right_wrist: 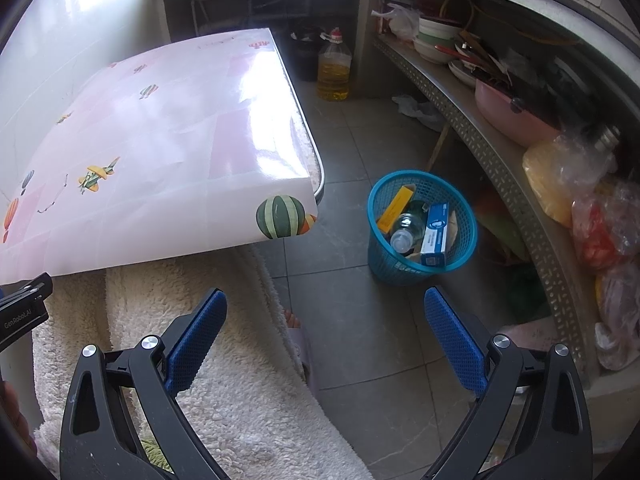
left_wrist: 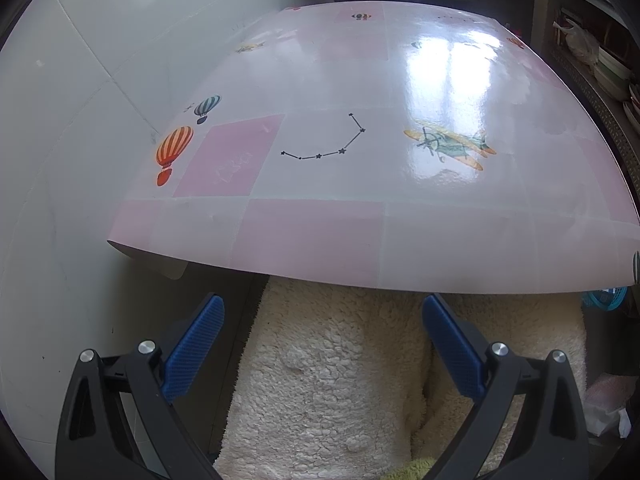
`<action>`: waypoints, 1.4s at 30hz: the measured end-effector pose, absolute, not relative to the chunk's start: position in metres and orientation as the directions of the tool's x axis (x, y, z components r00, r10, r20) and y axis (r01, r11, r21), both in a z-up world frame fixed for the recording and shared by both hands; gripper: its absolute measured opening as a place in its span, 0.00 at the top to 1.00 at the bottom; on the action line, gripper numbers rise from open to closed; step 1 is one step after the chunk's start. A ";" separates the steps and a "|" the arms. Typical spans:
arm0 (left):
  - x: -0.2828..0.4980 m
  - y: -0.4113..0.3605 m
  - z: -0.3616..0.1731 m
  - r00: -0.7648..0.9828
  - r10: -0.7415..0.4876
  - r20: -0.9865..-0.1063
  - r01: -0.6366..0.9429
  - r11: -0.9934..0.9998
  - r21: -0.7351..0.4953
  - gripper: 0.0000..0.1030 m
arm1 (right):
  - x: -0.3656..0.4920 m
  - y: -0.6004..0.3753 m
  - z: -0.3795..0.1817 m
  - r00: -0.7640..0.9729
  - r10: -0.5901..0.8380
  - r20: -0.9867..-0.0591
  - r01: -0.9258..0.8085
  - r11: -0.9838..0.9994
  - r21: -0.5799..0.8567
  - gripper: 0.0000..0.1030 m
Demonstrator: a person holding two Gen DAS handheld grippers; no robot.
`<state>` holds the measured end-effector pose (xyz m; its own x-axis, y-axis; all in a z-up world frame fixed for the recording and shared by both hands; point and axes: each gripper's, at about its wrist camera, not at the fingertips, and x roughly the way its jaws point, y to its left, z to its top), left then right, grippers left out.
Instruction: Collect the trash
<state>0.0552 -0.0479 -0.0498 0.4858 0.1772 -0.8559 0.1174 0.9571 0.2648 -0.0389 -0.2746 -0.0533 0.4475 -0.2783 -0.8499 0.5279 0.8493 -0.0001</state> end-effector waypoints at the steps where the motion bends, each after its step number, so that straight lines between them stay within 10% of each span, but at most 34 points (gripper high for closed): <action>1: 0.055 -0.048 -0.049 0.487 0.177 -0.855 0.117 0.957 0.264 0.06 | -0.039 -0.275 -0.052 0.449 -0.278 -0.849 0.527 0.850 0.000 0.08; 42: 0.046 -0.054 -0.042 0.518 0.155 -0.841 0.136 0.956 0.260 0.06 | -0.041 -0.274 -0.049 0.458 -0.284 -0.842 0.527 0.850 0.000 0.08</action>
